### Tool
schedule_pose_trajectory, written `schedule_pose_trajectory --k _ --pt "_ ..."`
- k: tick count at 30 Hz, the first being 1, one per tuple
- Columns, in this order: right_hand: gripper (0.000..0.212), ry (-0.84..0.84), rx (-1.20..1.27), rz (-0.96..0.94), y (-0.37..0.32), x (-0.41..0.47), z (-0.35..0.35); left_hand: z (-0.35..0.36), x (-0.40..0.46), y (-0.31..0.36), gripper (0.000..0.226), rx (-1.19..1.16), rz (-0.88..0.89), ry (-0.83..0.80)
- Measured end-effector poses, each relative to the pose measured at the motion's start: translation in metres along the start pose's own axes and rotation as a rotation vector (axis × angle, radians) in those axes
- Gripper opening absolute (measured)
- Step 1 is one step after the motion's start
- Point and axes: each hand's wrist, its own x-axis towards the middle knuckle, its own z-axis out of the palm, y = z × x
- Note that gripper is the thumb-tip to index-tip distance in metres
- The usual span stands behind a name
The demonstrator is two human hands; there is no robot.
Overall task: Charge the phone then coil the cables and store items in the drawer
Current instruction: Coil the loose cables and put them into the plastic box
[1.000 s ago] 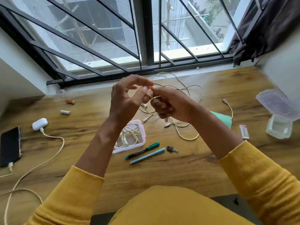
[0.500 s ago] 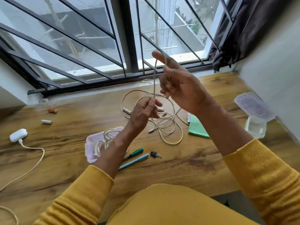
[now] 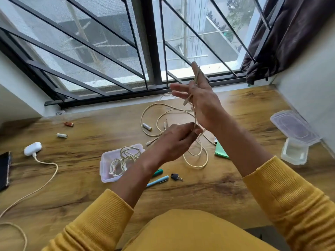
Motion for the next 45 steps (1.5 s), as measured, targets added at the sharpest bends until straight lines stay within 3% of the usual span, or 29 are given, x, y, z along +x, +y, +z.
schedule_pose_trajectory --k 6,8,11,14,18,22,32,39,45 --pt "0.057 -0.08 -0.374 -0.11 0.006 -0.01 -0.004 -0.03 0.009 -0.004 0.028 -0.111 0.059 0.183" --pt "0.056 -0.09 -0.542 -0.132 0.011 -0.013 -0.006 -0.041 0.013 -0.004 0.032 -0.2 0.051 0.255" --pt "0.049 -0.11 -0.813 -0.061 0.015 -0.017 -0.006 -0.05 0.017 -0.007 0.031 -0.317 0.015 0.338" --pt "0.056 -0.192 -0.913 -0.002 0.008 -0.023 -0.001 -0.056 0.018 -0.007 0.027 -0.404 -0.002 0.404" --pt "0.054 -0.331 -0.73 0.09 -0.002 -0.025 -0.003 -0.063 0.02 -0.012 0.034 -0.416 0.025 0.437" --pt "0.066 -0.421 -0.496 0.153 -0.012 -0.025 -0.006 -0.062 0.019 -0.015 0.013 -0.431 0.066 0.403" --pt "0.041 -0.517 0.034 0.198 -0.029 -0.022 -0.005 -0.039 0.024 -0.022 0.021 -0.582 -0.047 0.546" --pt "0.042 -0.502 0.298 0.256 -0.035 -0.026 0.002 -0.046 0.025 -0.004 0.025 -0.579 0.065 0.561" --pt "0.041 -0.538 0.349 0.337 -0.037 -0.029 0.002 -0.058 0.028 0.001 0.021 -0.466 0.179 0.581"
